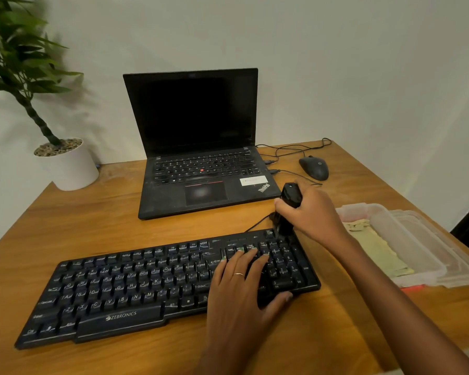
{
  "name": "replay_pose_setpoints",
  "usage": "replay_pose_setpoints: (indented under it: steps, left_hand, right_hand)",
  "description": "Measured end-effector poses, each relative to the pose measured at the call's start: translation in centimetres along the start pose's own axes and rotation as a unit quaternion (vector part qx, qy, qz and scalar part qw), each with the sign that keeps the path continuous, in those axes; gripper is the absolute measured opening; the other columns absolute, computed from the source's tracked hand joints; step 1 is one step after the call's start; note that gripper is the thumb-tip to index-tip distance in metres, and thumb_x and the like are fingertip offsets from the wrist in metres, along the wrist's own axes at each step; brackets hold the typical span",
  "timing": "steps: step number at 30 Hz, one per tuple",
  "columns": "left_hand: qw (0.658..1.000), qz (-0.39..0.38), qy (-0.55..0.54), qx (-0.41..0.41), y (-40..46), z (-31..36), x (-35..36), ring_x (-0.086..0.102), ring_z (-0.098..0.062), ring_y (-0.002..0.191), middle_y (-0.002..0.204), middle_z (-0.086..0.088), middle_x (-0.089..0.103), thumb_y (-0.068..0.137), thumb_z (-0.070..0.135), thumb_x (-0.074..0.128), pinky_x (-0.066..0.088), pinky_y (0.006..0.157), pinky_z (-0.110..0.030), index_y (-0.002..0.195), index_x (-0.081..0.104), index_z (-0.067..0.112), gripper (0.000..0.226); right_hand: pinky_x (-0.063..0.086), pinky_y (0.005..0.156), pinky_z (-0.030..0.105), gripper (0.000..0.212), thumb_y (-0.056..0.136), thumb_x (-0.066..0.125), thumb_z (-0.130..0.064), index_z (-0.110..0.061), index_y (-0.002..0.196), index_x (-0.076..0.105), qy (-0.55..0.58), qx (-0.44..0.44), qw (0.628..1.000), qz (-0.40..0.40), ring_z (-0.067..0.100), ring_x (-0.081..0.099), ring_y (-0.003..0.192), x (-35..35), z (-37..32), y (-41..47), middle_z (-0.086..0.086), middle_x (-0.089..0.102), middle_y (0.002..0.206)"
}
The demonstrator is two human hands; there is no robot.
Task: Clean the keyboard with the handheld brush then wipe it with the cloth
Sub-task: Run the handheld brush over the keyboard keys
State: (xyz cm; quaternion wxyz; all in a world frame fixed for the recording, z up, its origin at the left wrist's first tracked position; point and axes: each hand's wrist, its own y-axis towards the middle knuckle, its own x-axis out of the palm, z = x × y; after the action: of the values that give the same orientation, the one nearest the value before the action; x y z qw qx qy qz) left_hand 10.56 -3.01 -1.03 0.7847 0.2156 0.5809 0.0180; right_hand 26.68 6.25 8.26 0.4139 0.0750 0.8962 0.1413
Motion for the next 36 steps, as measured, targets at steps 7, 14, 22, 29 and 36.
replay_pose_setpoints:
  steps: [7,14,22,29,36]
  left_hand:
    - [1.0,-0.003,-0.008,0.0,-0.1,-0.2,0.2,0.055,-0.011,0.117,0.126,0.009,0.06,0.085,0.08,0.023,0.028,0.11,-0.039,0.125,0.049,0.033,0.067]
    - [1.0,0.001,-0.015,0.004,0.0,-0.2,0.1,0.057,-0.013,0.116,0.126,0.008,0.061,0.086,0.079,0.021,0.026,0.108,-0.038,0.125,0.05,0.032,0.068]
    - [1.0,-0.009,-0.019,0.0,0.0,-0.1,0.0,0.056,-0.013,0.116,0.126,0.008,0.061,0.086,0.079,0.022,0.023,0.106,-0.037,0.124,0.052,0.032,0.068]
    - [1.0,-0.014,-0.012,-0.001,0.0,-0.1,0.0,0.057,-0.012,0.116,0.125,0.008,0.061,0.086,0.08,0.021,0.024,0.105,-0.037,0.123,0.056,0.03,0.071]
    - [1.0,-0.01,-0.024,0.0,0.0,-0.1,0.1,0.056,-0.013,0.118,0.127,0.008,0.06,0.086,0.079,0.023,0.024,0.106,-0.038,0.125,0.054,0.031,0.069]
  right_hand:
    - [0.046,0.058,0.033,0.02,0.081,0.063,-0.032,-0.017,0.075,0.052,0.015,0.003,1.0,0.0,0.019,0.056,0.064,-0.2,-0.1,0.4,-0.001,0.056,0.066]
    - [0.046,0.059,0.033,0.021,0.08,0.063,-0.036,-0.017,0.079,0.054,-0.009,0.02,1.0,0.003,0.017,0.057,0.066,-0.5,0.1,-0.1,-0.002,0.058,0.068]
    - [0.049,0.058,0.032,0.019,0.081,0.064,-0.033,-0.016,0.082,0.056,0.017,0.009,1.0,-0.017,0.013,0.058,0.067,-1.1,0.0,0.0,-0.004,0.059,0.07]
    - [0.051,0.052,0.031,0.02,0.081,0.064,-0.033,-0.02,0.077,0.049,-0.023,0.052,0.989,-0.137,0.016,0.06,0.058,-1.3,-0.8,-0.2,0.0,0.061,0.07]
    - [0.045,0.059,0.034,0.022,0.081,0.06,-0.04,-0.021,0.077,0.05,0.038,0.05,0.997,0.038,0.02,0.057,0.066,0.5,-0.2,-0.8,-0.003,0.057,0.067]
